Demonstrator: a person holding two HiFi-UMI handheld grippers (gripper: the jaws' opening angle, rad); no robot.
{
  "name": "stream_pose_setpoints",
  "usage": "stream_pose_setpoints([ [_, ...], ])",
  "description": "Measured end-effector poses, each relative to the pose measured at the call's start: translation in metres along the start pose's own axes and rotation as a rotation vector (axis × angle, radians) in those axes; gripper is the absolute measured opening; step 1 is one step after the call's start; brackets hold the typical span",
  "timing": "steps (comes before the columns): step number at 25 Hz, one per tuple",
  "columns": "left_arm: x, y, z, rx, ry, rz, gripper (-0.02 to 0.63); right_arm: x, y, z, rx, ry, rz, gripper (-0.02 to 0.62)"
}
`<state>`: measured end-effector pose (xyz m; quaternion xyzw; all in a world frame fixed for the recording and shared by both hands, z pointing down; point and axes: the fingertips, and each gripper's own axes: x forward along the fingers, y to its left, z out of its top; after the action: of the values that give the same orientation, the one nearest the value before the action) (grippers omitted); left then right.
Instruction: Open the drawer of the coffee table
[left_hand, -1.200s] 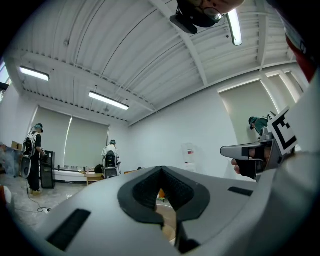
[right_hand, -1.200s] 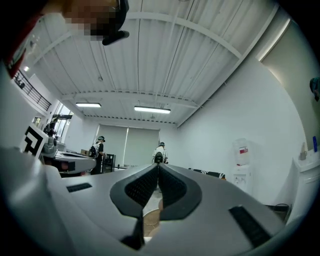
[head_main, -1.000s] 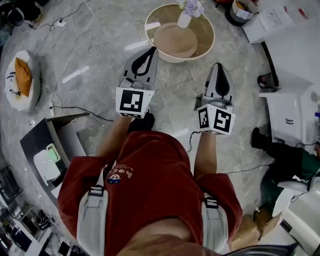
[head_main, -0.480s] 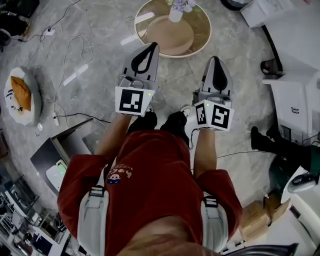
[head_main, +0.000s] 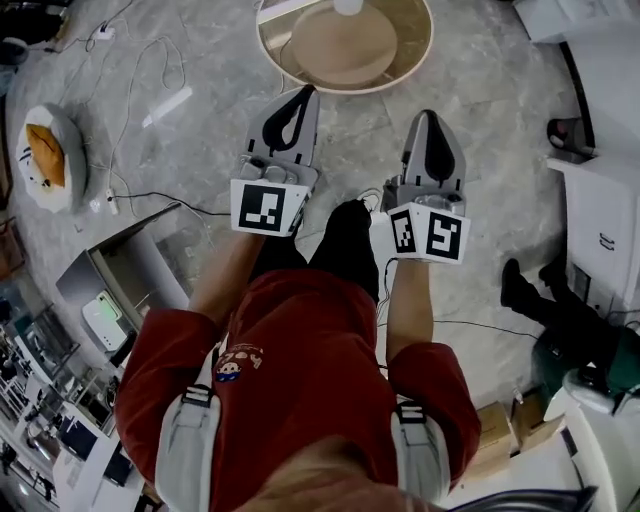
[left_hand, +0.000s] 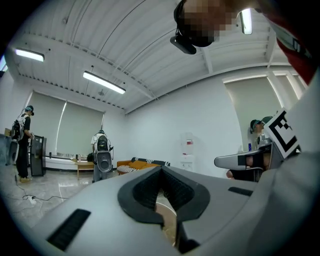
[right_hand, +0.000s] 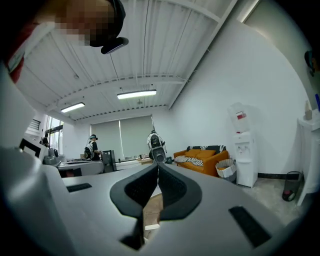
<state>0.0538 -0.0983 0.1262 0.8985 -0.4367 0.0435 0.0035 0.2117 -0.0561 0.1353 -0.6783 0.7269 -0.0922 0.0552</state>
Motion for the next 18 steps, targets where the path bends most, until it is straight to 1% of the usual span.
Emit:
stream_pose_setpoints([
  [2,0.006,-0.001,-0.021,-0.021,-0.033,0.017,0.012,0.006,-0.003,-0.029,-0.005,0.026,0.011,0.021],
  [3,0.007,0.0,-0.036,-0.019,-0.037,0.018,0.012,0.009,-0.004,-0.047,-0.014,0.037,0.012,0.021],
  [6,0.006,0.004,-0.094,0.03,-0.007,0.001,0.012,0.018,-0.007,-0.106,-0.027,0.064,-0.007,0.021],
  [9,0.013,0.005,-0.148,0.066,-0.047,-0.024,0.012,0.02,-0.021,-0.173,-0.002,0.083,-0.056,0.021],
  [13,0.013,0.019,-0.251,0.079,-0.074,-0.055,0.012,0.026,-0.031,-0.274,0.008,0.093,-0.108,0.021],
  [15,0.012,0.027,-0.307,0.091,-0.096,-0.047,0.012,0.031,-0.034,-0.323,0.039,0.078,-0.103,0.021],
  [18,0.019,0.032,-0.386,0.14,-0.156,-0.042,0.012,0.044,-0.037,-0.405,0.063,0.068,-0.062,0.021],
])
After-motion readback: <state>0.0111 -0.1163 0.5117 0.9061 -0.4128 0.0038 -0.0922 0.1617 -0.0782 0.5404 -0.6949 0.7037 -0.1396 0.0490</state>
